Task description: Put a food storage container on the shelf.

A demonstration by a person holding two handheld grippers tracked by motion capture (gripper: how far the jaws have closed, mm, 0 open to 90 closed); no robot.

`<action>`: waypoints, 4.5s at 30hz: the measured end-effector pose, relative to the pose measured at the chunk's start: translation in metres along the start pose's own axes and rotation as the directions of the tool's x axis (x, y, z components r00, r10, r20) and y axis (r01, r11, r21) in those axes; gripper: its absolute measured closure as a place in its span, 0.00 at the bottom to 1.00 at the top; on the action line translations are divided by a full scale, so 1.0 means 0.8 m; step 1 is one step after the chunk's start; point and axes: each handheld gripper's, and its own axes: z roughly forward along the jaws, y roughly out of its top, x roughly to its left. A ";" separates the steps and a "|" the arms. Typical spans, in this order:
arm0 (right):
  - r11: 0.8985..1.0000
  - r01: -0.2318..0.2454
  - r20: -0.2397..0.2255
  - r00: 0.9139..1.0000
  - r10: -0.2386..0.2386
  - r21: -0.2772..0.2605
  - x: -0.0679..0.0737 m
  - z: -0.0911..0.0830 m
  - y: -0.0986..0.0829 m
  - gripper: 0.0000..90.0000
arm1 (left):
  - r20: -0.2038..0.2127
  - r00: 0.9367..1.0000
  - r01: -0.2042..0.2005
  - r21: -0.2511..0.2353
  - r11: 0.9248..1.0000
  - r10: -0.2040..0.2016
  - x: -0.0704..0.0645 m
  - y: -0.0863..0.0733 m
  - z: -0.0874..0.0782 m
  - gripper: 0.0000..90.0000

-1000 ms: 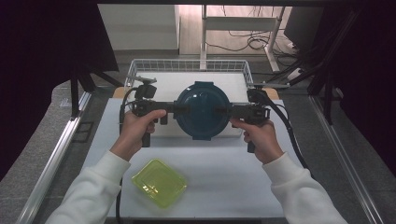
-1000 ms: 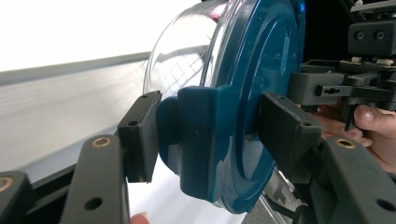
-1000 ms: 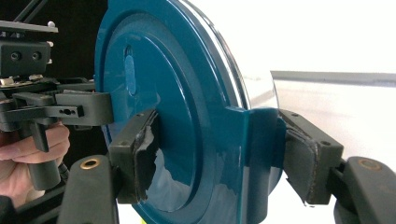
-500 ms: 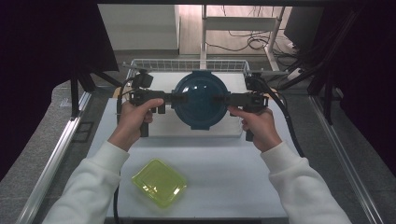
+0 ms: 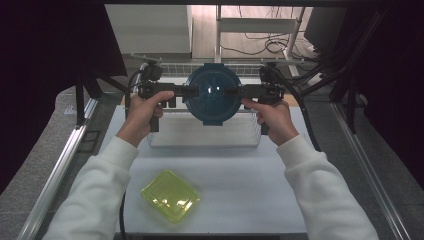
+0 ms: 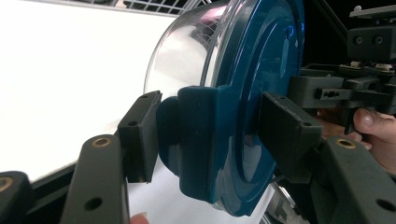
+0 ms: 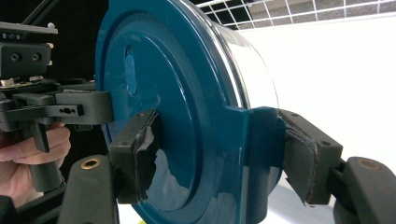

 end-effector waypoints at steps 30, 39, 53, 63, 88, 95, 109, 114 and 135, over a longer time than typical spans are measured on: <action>0.998 -0.020 -0.008 1.000 0.020 0.051 -0.016 0.039 0.048 0.36 | -0.009 0.999 0.046 0.008 0.999 -0.046 0.038 0.035 0.006 0.46; 0.996 -0.055 -0.007 0.998 0.056 0.070 -0.025 0.050 0.048 0.36 | -0.015 0.998 0.069 0.021 0.997 -0.068 0.048 0.036 0.012 0.46; 0.989 -0.125 -0.016 0.992 0.127 0.080 -0.045 0.069 0.056 0.36 | -0.002 0.990 0.139 0.015 0.990 -0.139 0.070 0.041 0.024 0.46; 0.975 -0.206 -0.018 0.978 0.208 0.088 -0.061 0.083 0.064 0.35 | 0.017 0.975 0.219 0.008 0.976 -0.220 0.090 0.045 0.034 0.45; 0.982 -0.186 0.057 0.981 0.186 0.001 -0.057 0.093 0.052 0.17 | -0.030 0.980 0.193 -0.100 0.976 -0.197 0.094 0.042 0.042 0.24; 0.998 -0.029 0.111 0.993 0.036 -0.058 -0.029 0.055 0.044 0.14 | -0.084 0.995 0.046 -0.159 0.986 -0.059 0.069 0.028 0.011 0.20; 0.973 0.214 0.068 0.976 -0.209 -0.085 -0.040 -0.019 -0.054 0.20 | -0.175 0.950 -0.266 -0.021 0.964 0.258 0.003 -0.078 -0.028 0.23; 0.962 0.258 0.049 0.966 -0.255 -0.087 -0.048 -0.043 -0.101 0.22 | -0.147 0.941 -0.305 0.018 0.952 0.304 -0.009 -0.117 -0.036 0.24; 0.928 0.362 0.040 0.930 -0.366 0.090 -0.059 -0.035 -0.248 0.25 | -0.182 0.949 -0.240 0.109 0.965 0.256 0.016 -0.262 -0.042 0.26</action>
